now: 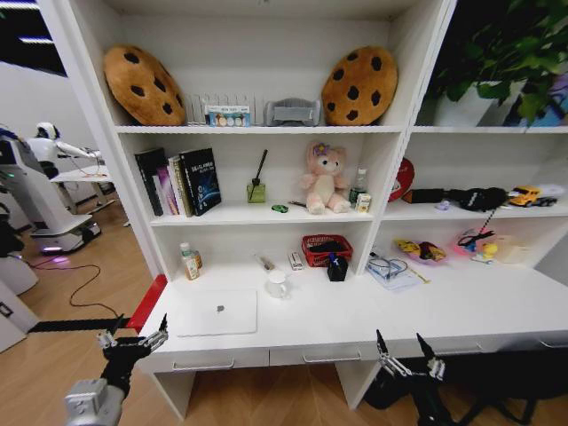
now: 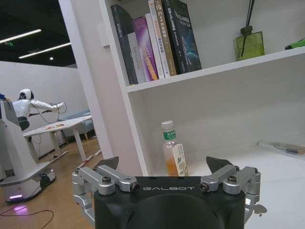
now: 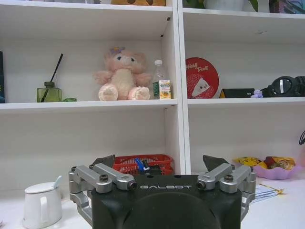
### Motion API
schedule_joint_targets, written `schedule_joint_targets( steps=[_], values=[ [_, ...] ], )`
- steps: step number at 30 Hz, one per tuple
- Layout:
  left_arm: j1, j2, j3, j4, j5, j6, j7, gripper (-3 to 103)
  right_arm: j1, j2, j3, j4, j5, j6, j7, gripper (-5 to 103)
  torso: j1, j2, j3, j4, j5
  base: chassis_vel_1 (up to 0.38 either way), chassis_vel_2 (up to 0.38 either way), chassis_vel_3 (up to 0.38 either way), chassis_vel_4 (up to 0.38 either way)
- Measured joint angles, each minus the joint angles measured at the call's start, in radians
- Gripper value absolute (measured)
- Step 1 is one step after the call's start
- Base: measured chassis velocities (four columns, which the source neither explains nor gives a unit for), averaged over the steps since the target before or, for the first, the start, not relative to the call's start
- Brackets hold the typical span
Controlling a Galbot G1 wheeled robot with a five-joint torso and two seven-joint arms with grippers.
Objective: Organize the objects on the table.
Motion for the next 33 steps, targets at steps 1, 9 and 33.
schedule_joint_targets(
  steps=[1, 9, 33],
  values=[
    [0.0, 0.0, 0.0, 0.0, 0.0, 0.0, 0.0, 100, 0.0, 0.0, 0.0, -0.001, 0.0, 0.001, 0.0, 100, 0.0, 0.0, 0.0, 0.0, 0.0, 0.112, 0.119, -0.103, -0.133],
    [0.0, 0.0, 0.0, 0.0, 0.0, 0.0, 0.0, 100, 0.009, -0.003, -0.001, -0.004, -0.014, 0.009, 0.024, 100, 0.0, 0.0, 0.0, -0.0001, -0.0005, 0.17, 0.171, -0.165, -0.172],
    [0.0, 0.0, 0.0, 0.0, 0.0, 0.0, 0.0, 100, -0.001, -0.005, 0.002, -0.01, -0.019, 0.031, 0.03, 100, 0.0, 0.0, 0.0, -0.0002, -0.0001, 0.061, -0.028, -0.054, 0.022]
  ],
)
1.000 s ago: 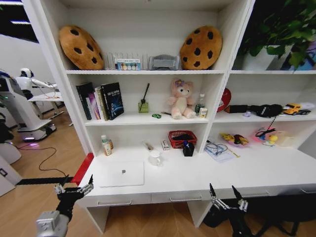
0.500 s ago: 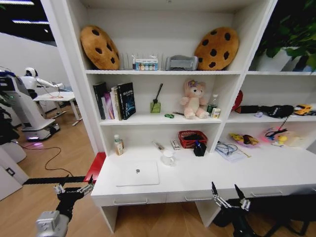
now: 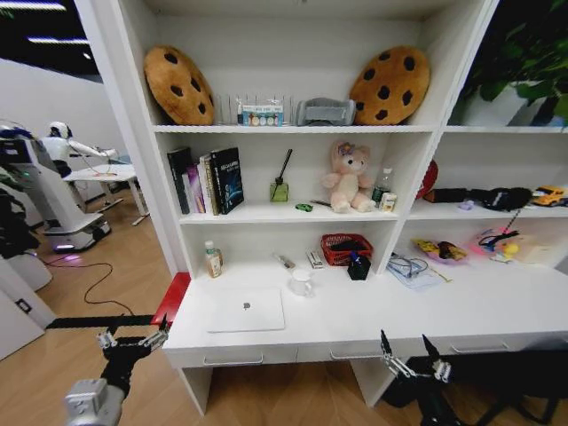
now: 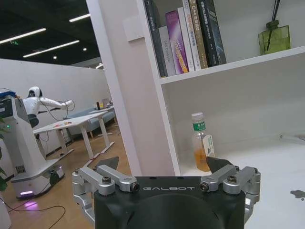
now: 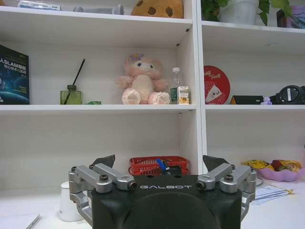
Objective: Organize the objects on the table.
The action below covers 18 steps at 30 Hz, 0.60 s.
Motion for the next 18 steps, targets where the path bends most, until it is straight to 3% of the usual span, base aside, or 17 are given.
schedule_joint_targets(
  steps=[8, 18],
  values=[
    [0.0, 0.0, 0.0, 0.0, 0.0, 0.0, 0.0, 100, 0.003, -0.001, -0.002, 0.0, 0.001, -0.001, 0.001, 100, 0.0, 0.0, 0.0, 0.0, 0.0002, 0.2, -0.203, -0.233, 0.212],
    [0.0, 0.0, 0.0, 0.0, 0.0, 0.0, 0.0, 100, 0.002, 0.001, -0.009, -0.007, -0.007, 0.0, -0.001, 100, -0.001, 0.0, 0.0, 0.0002, -0.0001, 0.299, -0.313, -0.281, 0.315]
  ],
)
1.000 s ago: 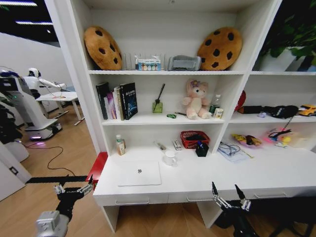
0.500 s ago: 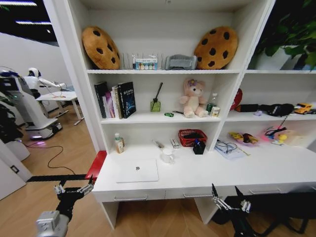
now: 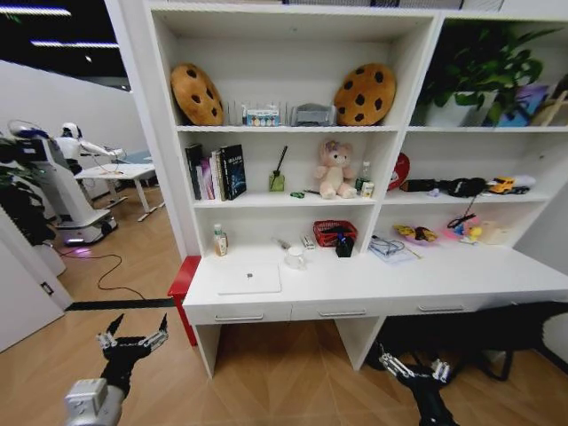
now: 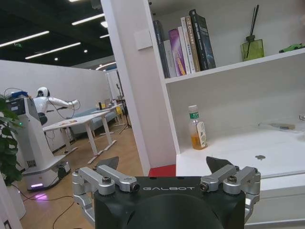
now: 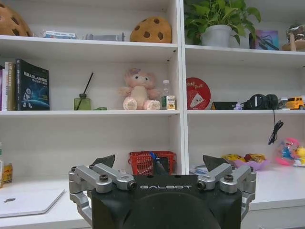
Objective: Organize the objects on the table.
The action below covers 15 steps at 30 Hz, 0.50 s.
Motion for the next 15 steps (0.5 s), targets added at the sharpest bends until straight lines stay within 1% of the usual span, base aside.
schedule_joint_targets(
  steps=[2, 3, 4, 5, 7, 9, 10, 11, 12, 13, 14, 15],
  values=[
    [0.0, 0.0, 0.0, 0.0, 0.0, 0.0, 0.0, 100, 0.001, 0.0, -0.002, -0.005, -0.003, 0.005, -0.001, 100, 0.0, 0.0, 0.0, 0.0, 0.0, 0.35, -0.288, -0.314, 0.314],
    [0.0, 0.0, 0.0, 0.0, 0.0, 0.0, 0.0, 100, 0.003, 0.0, -0.002, -0.011, -0.006, 0.007, 0.0, 100, -0.001, 0.0, 0.0, -0.0001, 0.0007, 0.35, -0.288, -0.333, 0.298],
    [0.0, 0.0, 0.0, 0.0, 0.0, 0.0, 0.0, 100, 0.007, 0.0, -0.001, -0.021, -0.012, 0.008, 0.0, 100, -0.001, 0.0, 0.0, 0.0003, 0.0005, 0.227, -0.238, -0.333, 0.228],
    [0.0, 0.0, 0.0, 0.0, 0.0, 0.0, 0.0, 100, 0.012, 0.0, 0.002, -0.038, -0.022, 0.008, 0.0, 100, -0.001, 0.0, 0.0, 0.0006, -0.0007, 0.139, -0.061, -0.197, 0.228],
    [0.0, 0.0, 0.0, 0.0, 0.0, 0.0, 0.0, 100, 0.019, -0.002, 0.007, -0.071, -0.034, 0.007, -0.003, 100, -0.001, 0.001, 0.0, 0.0001, -0.0001, 0.139, -0.035, -0.169, 0.175],
    [0.0, 0.0, 0.0, 0.0, 0.0, 0.0, 0.0, 100, 0.031, -0.005, 0.006, -0.152, -0.035, -0.022, -0.01, 100, -0.001, 0.0, 0.0, -0.0003, 0.0002, 0.021, -0.012, -0.114, 0.039],
    [0.0, 0.0, 0.0, 0.0, 0.0, 0.0, 0.0, 100, 0.031, -0.005, 0.006, -0.152, -0.035, -0.022, -0.01, 100, -0.001, 0.0, 0.0, -0.0003, 0.0002, 0.021, -0.017, -0.088, 0.039],
    [0.0, 0.0, 0.0, 0.0, 0.0, 0.0, 0.0, 100, 0.034, -0.007, 0.001, -0.196, -0.032, -0.044, -0.014, 100, 0.0, 0.0, 0.0, -0.0008, 0.0002, 0.0, 0.0, 0.0, 0.0],
    [0.0, 0.0, 0.0, 0.0, 0.0, 0.0, 0.0, 100, 0.043, -0.009, -0.007, -0.265, -0.035, -0.07, -0.032, 100, 0.0, 0.0, 0.0, -0.0006, 0.0007, -0.086, -0.053, -0.003, -0.036],
    [0.0, 0.0, 0.0, 0.0, 0.0, 0.0, 0.0, 100, 0.059, -0.012, -0.023, -0.348, -0.05, -0.073, -0.057, 100, 0.001, 0.0, 0.0, -0.0002, 0.0001, -0.086, 0.035, 0.073, -0.036],
    [0.0, 0.0, 0.0, 0.0, 0.0, 0.0, 0.0, 100, 0.059, -0.012, -0.023, -0.348, -0.05, -0.073, -0.057, 100, 0.001, 0.0, 0.0, -0.0002, 0.0001, -0.086, 0.035, 0.073, -0.036],
    [0.0, 0.0, 0.0, 0.0, 0.0, 0.0, 0.0, 100, 0.078, -0.012, -0.043, -0.446, -0.073, -0.066, -0.086, 100, 0.001, -0.001, 0.0, -0.0001, 0.0002, -0.076, 0.035, 0.111, -0.032]
  ],
)
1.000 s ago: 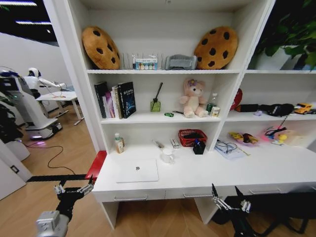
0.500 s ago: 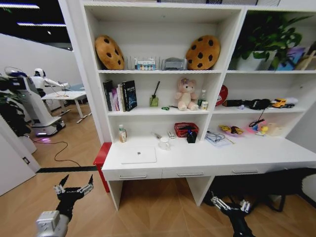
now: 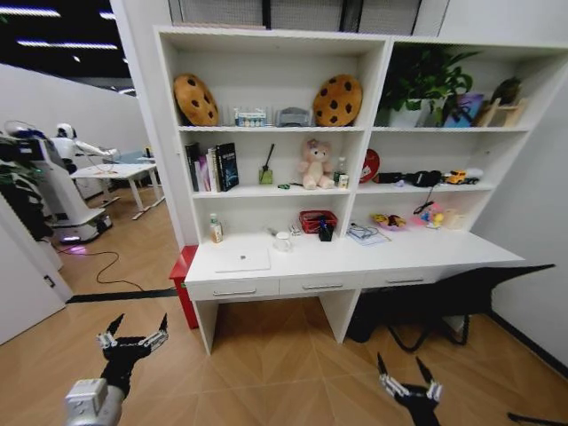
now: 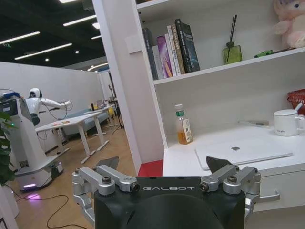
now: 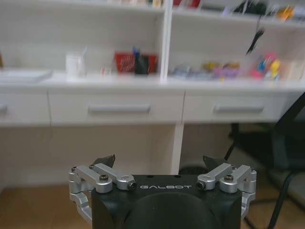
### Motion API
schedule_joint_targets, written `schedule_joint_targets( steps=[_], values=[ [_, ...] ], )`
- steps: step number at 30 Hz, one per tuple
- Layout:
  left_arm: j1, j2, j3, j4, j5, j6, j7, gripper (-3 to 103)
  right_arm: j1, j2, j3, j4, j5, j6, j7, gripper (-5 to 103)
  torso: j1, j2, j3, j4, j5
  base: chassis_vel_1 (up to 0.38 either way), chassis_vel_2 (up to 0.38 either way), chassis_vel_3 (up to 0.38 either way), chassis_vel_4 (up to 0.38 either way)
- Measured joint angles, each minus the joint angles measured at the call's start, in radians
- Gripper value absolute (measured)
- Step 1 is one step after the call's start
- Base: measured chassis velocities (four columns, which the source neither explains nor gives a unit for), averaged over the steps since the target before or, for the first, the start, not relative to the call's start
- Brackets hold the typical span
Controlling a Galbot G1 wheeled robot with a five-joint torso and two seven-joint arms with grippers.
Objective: Organize the objects on the table.
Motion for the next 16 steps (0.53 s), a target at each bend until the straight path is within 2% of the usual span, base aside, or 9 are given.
schedule_joint_targets(
  steps=[1, 2, 5, 6, 8, 13, 16],
  values=[
    [0.0, 0.0, 0.0, 0.0, 0.0, 0.0, 0.0, 100, 0.02, 0.001, -0.014, -0.089, -0.025, 0.003, -0.018, 100, 0.0, 0.0, 0.0, 0.0007, 0.0005, -0.035, 0.084, 0.111, -0.025],
    [0.0, 0.0, 0.0, 0.0, 0.0, 0.0, 0.0, 100, 0.02, 0.001, -0.014, -0.089, -0.025, 0.003, -0.018, 100, 0.0, 0.0, 0.0, 0.0007, 0.0005, -0.035, 0.084, 0.111, -0.025],
    [0.0, 0.0, 0.0, 0.0, 0.0, 0.0, 0.0, 100, 0.093, 0.032, -0.028, -0.382, -0.13, 0.05, -0.058, 100, 0.0, 0.0, 0.0, -0.0001, 0.0003, -0.012, 0.029, 0.025, -0.008],
    [0.0, 0.0, 0.0, 0.0, 0.0, 0.0, 0.0, 100, 0.093, 0.032, -0.028, -0.382, -0.13, 0.05, -0.058, 100, 0.0, 0.0, 0.0, -0.0001, 0.0003, 0.0, 0.0, 0.0, 0.0],
    [0.0, 0.0, 0.0, 0.0, 0.0, 0.0, 0.0, 100, 0.103, 0.052, -0.027, -0.462, -0.162, 0.1, -0.069, 100, 0.0, 0.0, 0.0, -0.0002, 0.0007, 0.0, 0.0, 0.0, 0.0],
    [0.0, 0.0, 0.0, 0.0, 0.0, 0.0, 0.0, 100, 0.025, 0.053, -0.026, -0.369, -0.099, 0.116, -0.114, 100, -0.001, 0.001, 0.0, -0.0002, -0.0003, 0.0, 0.0, 0.0, 0.0],
    [0.0, 0.0, 0.0, 0.0, 0.0, 0.0, 0.0, 100, 0.023, 0.044, -0.012, -0.348, -0.101, 0.136, -0.114, 100, -0.001, 0.001, 0.0, 0.0005, -0.0002, 0.0, 0.0, 0.0, 0.0]
  ],
)
